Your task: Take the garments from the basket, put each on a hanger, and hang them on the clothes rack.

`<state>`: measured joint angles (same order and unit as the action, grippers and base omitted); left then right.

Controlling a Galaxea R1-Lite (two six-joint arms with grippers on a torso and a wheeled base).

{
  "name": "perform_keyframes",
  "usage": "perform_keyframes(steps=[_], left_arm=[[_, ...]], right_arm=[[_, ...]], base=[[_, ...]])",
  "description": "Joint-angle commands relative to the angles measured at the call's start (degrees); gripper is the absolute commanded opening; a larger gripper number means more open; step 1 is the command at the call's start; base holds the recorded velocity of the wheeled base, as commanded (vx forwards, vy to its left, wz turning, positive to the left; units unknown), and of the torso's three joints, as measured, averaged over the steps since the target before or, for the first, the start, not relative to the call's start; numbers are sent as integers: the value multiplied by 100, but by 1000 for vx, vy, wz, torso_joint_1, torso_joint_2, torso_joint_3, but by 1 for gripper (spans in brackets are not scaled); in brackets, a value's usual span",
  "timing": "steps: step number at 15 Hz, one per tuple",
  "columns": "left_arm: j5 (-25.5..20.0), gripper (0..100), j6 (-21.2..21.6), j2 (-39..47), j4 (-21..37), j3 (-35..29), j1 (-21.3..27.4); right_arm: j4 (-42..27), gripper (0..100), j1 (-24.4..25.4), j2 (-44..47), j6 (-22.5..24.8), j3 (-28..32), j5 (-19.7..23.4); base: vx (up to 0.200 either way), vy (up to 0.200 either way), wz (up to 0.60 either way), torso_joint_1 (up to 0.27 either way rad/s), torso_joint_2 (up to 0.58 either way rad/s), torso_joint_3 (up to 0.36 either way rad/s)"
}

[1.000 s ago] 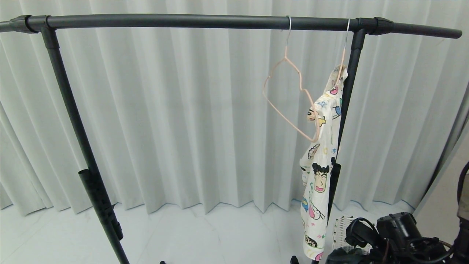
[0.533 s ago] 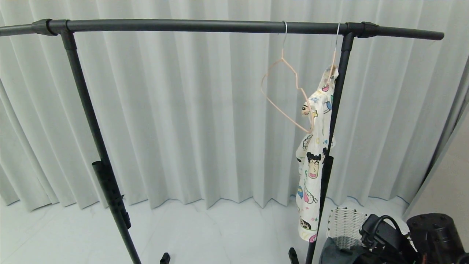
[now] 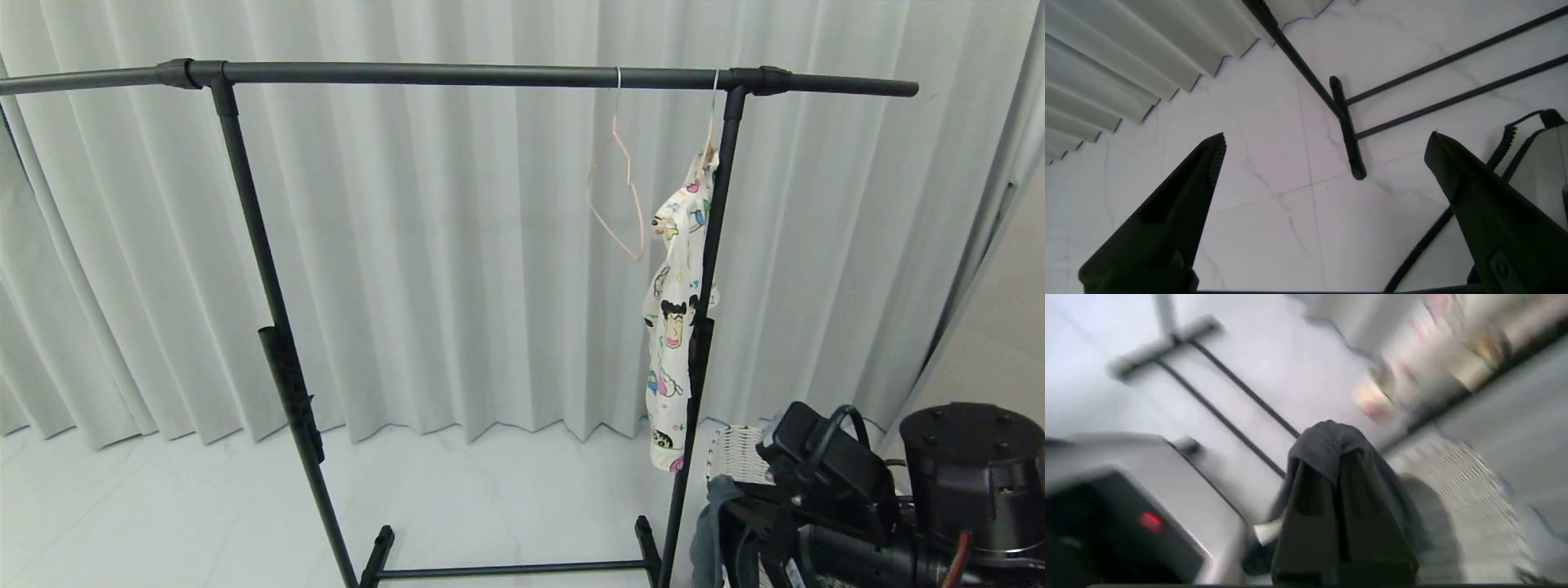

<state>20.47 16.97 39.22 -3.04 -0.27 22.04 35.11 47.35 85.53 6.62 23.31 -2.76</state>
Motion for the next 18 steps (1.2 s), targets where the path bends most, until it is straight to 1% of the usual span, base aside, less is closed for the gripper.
perform_keyframes(steps=[1, 3, 5, 9, 10, 11, 12, 13, 14, 15, 16, 17, 18], left_arm=[[-8, 100, -1, -72, -4, 0, 2], [-8, 100, -1, -107, -4, 0, 2], [-17, 100, -1, -151, -4, 0, 2], [-78, 100, -1, -204, -4, 0, 151], [-324, 100, -1, -265, -4, 0, 266], [-772, 100, -27, -380, -22, 0, 310], [-1168, 100, -159, -556, -30, -105, 318], [-1388, 100, -238, -582, -30, -263, 318], [-1862, 100, -581, -415, -30, -852, 327], [-2196, 100, -800, -169, -30, -1256, 380], [-2592, 100, -932, 192, -30, -1634, 529], [-2811, 100, -985, 552, -30, -1898, 731], [-2899, 100, -1047, 991, -30, -2144, 1065]], right_arm=[[-646, 0, 776, 43, -425, 1053, 3], [-681, 0, 943, 271, -539, 1413, 3], [-690, 0, 1075, 544, -548, 1809, 3], [-690, 0, 1092, 957, -548, 2275, 12], [-690, 0, 1084, 1027, -574, 2371, 12], [-690, 0, 1084, 1097, -618, 2494, 12], [-690, 0, 1084, 1133, -662, 2591, 12], [-690, 0, 1084, 1133, -688, 2626, 21], [-690, 0, 1084, 1133, -759, 2688, 29], [-690, 0, 1084, 1124, -776, 2723, 29], [-690, 0, 1084, 1097, -776, 2784, 29], [-690, 0, 1084, 1080, -776, 2855, 29], [-690, 0, 1092, 1062, -776, 2951, 29]], base=[[-200, 0, 0, 2, 7, 2], [-200, 0, 0, 2, 2, 0], [-200, 0, 0, 5, 2, 2], [0, 0, 0, 0, 0, 0], [0, 0, 0, 0, 0, 0], [0, 0, 0, 0, 0, 0], [0, 0, 0, 0, 0, 0], [0, 0, 0, 0, 0, 0], [0, 0, 0, 0, 0, 0], [0, 0, 0, 0, 0, 0], [0, 0, 0, 0, 0, 0], [0, 0, 0, 0, 0, 0], [0, 0, 0, 0, 0, 0]])
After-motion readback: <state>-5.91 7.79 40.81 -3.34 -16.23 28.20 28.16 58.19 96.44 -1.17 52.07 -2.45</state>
